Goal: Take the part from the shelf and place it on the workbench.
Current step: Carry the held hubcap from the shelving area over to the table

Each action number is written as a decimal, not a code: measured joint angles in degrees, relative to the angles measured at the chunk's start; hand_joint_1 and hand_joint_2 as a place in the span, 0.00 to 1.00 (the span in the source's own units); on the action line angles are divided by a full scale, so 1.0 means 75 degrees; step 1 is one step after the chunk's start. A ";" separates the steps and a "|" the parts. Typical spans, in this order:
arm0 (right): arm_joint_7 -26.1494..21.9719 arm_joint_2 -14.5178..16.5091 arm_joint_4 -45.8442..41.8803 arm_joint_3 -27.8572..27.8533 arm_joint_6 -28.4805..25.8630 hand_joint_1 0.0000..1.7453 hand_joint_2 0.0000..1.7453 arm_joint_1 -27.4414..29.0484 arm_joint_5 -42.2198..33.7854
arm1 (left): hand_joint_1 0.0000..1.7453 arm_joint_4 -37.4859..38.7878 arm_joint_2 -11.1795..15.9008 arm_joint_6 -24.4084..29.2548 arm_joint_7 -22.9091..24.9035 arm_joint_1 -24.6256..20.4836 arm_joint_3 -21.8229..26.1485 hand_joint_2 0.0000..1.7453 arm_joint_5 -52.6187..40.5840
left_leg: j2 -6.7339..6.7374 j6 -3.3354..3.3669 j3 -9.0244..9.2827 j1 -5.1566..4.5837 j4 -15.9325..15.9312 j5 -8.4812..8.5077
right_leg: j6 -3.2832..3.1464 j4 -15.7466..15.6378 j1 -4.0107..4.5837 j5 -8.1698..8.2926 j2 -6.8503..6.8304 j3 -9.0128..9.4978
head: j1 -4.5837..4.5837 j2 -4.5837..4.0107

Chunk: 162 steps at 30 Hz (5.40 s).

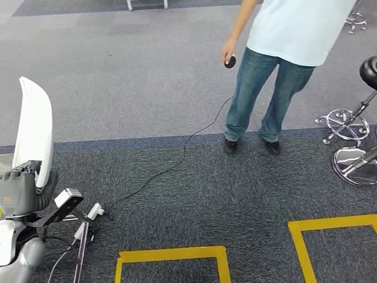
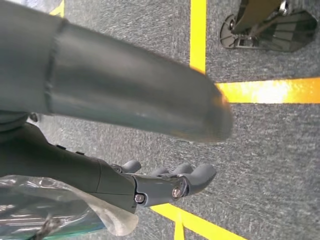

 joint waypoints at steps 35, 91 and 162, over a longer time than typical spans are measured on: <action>0.0020 0.0016 -0.0004 0.0015 0.0009 0.00 0.00 -0.0033 0.0022 | 1.00 -0.0023 0.0057 0.0070 -0.0111 0.0033 0.0083 1.00 0.0042 | -0.0388 0.0183 0.0106 0.0096 -0.0152 0.0023 | 0.0175 0.0969 -0.0065 -0.0589 0.0726 -0.0416 | 0.0013 -0.0001; -0.0001 0.0041 0.0004 0.0044 0.0015 0.00 0.00 -0.0001 -0.0003 | 1.00 -0.0197 0.0151 0.0090 -0.0434 0.0062 0.0211 1.00 0.0320 | -0.0006 -0.0064 0.0037 0.0038 -0.0047 -0.0051 | 0.0038 -0.0102 -0.0038 -0.0067 0.0115 0.0101 | -0.0063 -0.0001; -0.0166 0.0035 0.0004 0.0170 0.0148 0.00 0.00 0.0003 0.0029 | 1.00 -0.0233 0.0382 -0.0047 -0.0195 -0.0020 0.0322 1.00 0.0127 | -0.0343 -0.0033 0.0129 0.0116 -0.0125 -0.0077 | 0.0034 -0.0204 -0.0025 0.0105 0.0566 -0.0017 | -0.0054 -0.0001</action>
